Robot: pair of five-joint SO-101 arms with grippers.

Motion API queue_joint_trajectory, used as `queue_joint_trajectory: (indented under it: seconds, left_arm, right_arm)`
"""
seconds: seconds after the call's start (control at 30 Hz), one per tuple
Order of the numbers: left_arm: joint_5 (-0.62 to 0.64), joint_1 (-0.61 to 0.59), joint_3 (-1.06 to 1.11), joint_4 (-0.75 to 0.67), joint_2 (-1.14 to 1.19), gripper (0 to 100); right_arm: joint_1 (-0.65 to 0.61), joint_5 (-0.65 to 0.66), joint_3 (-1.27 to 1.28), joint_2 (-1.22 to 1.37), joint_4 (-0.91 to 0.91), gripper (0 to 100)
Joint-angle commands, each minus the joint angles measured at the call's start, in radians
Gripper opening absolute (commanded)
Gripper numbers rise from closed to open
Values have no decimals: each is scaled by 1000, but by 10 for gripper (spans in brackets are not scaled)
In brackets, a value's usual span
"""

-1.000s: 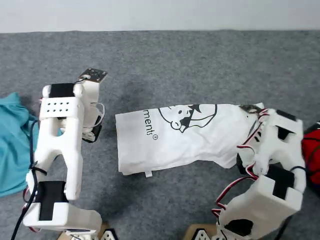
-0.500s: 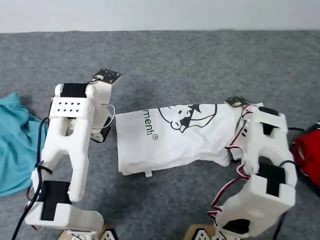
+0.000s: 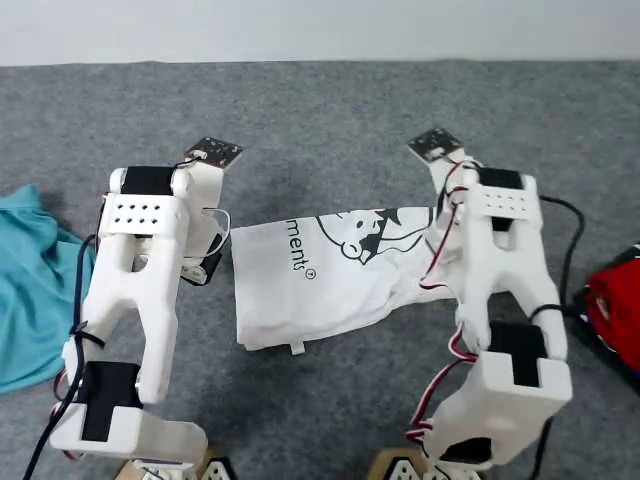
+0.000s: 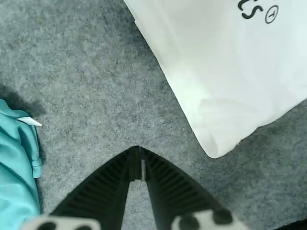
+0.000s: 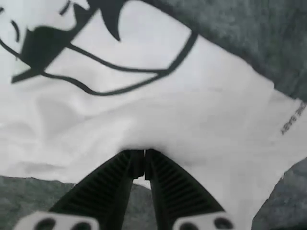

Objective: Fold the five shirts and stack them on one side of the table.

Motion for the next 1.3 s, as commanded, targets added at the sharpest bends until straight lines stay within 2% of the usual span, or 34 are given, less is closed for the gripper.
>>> queue_joint_trajectory:
  seconds: [0.0, 0.4, 0.6, 0.97, 1.27]
  left_arm:
    - [-2, 8, -38, -12, -38, 4]
    - [-2, 8, -38, -9, -38, 4]
    - [-2, 8, -38, -8, -38, 4]
    - [-2, 8, -38, -8, -38, 4]
    - [-2, 9, -38, -12, -38, 4]
  right_arm:
    - [-36, -12, -77, 24, -16, 10]
    - [-125, -11, -348, 242, -5, 10]
    - [-160, -12, -430, 242, 120, 10]
    - [-44, -11, -488, 128, 458, 10]
    - [50, -8, -482, 99, 524, 10]
